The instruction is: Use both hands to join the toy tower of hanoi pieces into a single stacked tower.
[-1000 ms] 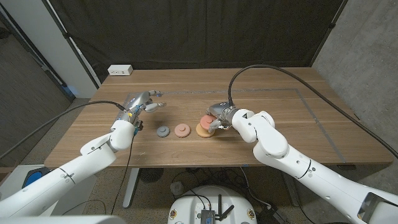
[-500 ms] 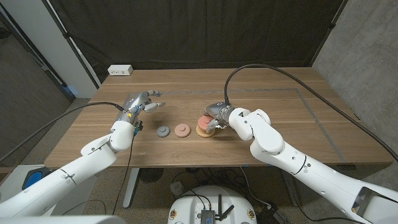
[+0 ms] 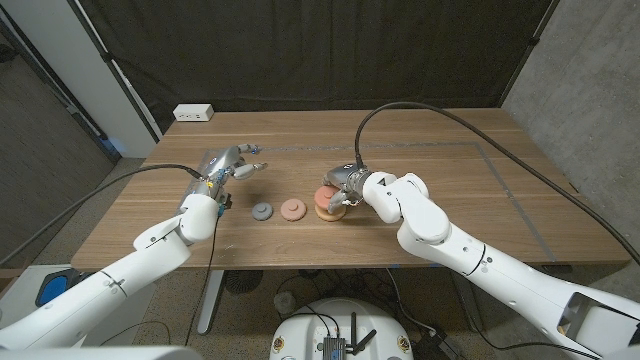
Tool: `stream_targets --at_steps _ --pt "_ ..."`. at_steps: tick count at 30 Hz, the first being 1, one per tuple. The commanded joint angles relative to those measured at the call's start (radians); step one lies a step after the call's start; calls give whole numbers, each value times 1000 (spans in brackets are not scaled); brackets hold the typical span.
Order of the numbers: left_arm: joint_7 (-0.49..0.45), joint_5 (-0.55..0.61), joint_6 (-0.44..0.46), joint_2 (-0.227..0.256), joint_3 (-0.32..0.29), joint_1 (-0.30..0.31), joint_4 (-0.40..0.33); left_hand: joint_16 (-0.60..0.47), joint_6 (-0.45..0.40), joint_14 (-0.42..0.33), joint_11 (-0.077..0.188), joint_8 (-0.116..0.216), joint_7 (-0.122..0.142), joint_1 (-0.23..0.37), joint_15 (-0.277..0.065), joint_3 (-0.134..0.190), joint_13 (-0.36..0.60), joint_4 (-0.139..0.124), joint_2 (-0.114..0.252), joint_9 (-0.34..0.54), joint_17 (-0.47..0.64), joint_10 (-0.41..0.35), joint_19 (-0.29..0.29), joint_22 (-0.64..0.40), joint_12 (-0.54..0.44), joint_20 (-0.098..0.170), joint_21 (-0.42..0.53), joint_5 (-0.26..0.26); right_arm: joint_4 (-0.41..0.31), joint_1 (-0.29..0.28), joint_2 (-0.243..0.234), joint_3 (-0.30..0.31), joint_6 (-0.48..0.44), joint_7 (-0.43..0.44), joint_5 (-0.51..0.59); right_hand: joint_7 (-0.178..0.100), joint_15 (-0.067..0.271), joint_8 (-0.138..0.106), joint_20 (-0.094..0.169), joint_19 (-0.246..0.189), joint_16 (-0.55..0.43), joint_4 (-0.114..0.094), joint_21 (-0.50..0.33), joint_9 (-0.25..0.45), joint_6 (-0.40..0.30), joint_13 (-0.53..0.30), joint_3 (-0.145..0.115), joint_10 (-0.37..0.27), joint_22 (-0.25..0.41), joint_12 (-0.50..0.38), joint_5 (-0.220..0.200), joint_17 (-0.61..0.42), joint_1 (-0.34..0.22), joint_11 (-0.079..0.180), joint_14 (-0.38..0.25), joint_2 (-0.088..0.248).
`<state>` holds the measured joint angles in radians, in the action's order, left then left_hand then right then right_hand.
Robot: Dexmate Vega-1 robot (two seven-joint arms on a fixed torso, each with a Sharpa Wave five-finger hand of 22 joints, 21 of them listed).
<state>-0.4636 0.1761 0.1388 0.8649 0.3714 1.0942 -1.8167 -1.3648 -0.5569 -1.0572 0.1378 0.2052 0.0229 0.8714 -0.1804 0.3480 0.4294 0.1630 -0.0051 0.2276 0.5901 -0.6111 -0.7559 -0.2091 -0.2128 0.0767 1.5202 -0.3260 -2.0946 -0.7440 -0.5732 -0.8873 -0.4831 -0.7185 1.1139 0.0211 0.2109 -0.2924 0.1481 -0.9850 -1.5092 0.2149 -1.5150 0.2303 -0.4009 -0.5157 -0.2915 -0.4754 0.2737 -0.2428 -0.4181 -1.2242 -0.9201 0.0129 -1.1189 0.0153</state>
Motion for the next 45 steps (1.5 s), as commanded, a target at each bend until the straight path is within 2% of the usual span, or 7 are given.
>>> stream_targets --at_steps 1,19,45 --pt "-3 1 5 -3 0 -1 0 -5 -11 -6 1 3 2 -9 -39 8 3 -1 1 4 3 -9 3 -1 -6 130 7 0 28 24 10 -22 0 -11 -2 -105 6 -4 70 -4 -5 -58 -5 1 -112 -43 -70 -147 1 -3 -5 -5 -9 135 -10 50" --pt "-1 -2 -2 -12 11 -15 18 -8 -17 -7 1 3 2 -6 -39 19 5 1 6 4 3 -15 5 0 -6 130 12 -2 72 44 21 -45 -17 -19 -15 -107 6 -1 70 -4 -6 -59 -7 2 -114 -47 -80 -152 0 0 -10 -4 -1 136 -10 48" --pt "12 3 0 -27 33 -52 38 -14 -25 -10 2 3 3 -6 -39 32 7 1 9 6 7 -26 5 -2 -6 130 17 -4 79 56 -4 -61 -50 -45 -34 -108 6 0 70 0 -3 -57 -9 2 -126 -54 -97 -162 -4 5 -17 -3 5 138 -3 47"
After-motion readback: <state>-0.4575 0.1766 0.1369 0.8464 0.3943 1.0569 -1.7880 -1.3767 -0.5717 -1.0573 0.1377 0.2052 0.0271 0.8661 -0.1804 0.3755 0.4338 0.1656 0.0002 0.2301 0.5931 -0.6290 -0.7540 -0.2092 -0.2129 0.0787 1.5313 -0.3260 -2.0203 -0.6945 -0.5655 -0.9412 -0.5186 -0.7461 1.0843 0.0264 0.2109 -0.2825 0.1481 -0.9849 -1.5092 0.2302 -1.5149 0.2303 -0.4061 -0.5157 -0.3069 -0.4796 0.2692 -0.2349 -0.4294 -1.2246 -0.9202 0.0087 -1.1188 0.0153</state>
